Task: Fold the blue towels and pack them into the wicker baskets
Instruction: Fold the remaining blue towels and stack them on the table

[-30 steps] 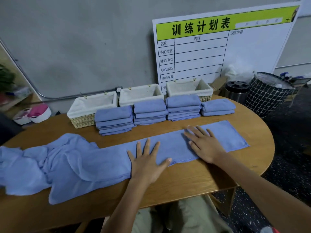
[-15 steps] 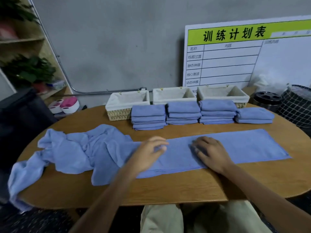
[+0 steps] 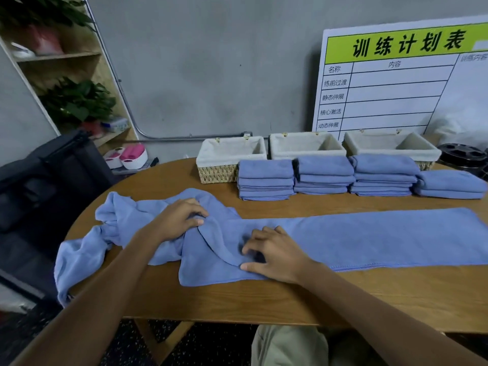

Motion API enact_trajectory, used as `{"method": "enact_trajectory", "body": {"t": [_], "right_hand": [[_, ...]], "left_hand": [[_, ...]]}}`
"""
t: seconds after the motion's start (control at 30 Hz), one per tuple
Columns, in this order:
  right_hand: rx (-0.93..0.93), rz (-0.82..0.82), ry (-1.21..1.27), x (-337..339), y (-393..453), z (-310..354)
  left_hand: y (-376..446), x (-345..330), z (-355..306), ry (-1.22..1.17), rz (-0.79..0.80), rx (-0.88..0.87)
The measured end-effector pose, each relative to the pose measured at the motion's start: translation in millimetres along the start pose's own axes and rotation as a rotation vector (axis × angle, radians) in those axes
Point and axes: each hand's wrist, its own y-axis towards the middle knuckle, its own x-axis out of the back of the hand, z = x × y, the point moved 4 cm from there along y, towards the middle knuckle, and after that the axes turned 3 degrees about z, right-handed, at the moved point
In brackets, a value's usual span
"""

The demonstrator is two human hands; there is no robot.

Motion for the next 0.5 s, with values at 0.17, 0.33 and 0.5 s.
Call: {"method": "enact_trajectory", "body": {"t": [0.17,0.33,0.5], "right_hand": [[0.042,-0.046,0.029,-7.4,-0.1,9.8],[0.049,-0.051,0.050,-8.3,10.9,22.3],[-0.005,-0.051,0.129,-7.0,12.7,20.1]], "left_hand": [[-8.7,4.1,-9.6,-0.154,-0.025,0.023],[-19.9,11.7,-23.4,-0.363,-0.165,0.150],[-41.1,12.8,-26.6,-0.509,-0.228,0.230]]}}
